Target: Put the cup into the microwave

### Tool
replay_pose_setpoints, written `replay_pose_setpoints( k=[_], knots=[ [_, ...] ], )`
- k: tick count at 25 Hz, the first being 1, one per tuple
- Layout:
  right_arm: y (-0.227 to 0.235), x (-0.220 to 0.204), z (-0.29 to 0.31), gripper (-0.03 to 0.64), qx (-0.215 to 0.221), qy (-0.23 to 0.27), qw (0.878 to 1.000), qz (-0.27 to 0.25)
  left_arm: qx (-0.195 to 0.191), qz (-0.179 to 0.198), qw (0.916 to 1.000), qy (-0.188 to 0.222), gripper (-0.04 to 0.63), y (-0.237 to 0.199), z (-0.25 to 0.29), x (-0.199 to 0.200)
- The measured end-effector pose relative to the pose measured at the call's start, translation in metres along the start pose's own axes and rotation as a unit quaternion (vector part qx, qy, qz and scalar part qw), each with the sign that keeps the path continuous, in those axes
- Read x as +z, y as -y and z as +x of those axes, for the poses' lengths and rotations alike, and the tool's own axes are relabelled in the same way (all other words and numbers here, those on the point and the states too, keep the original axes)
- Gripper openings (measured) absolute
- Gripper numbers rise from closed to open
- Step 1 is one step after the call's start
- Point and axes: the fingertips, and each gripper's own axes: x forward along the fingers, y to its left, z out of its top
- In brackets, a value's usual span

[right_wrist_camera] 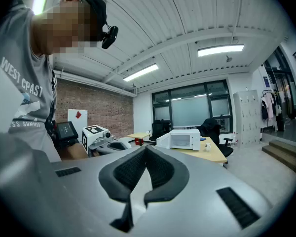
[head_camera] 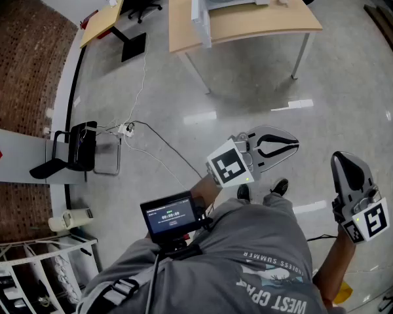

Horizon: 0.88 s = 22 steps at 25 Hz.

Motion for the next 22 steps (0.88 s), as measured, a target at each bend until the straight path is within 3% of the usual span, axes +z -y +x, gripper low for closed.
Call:
replay_pose_setpoints(
  k=[22],
  knots=[
    [0.022, -0.017, 0.0, 0.017, -0.004, -0.013, 1.0, 0.013, -0.007, 0.0, 1.0, -0.002, 0.028, -0.008, 0.021, -0.007]
  ],
)
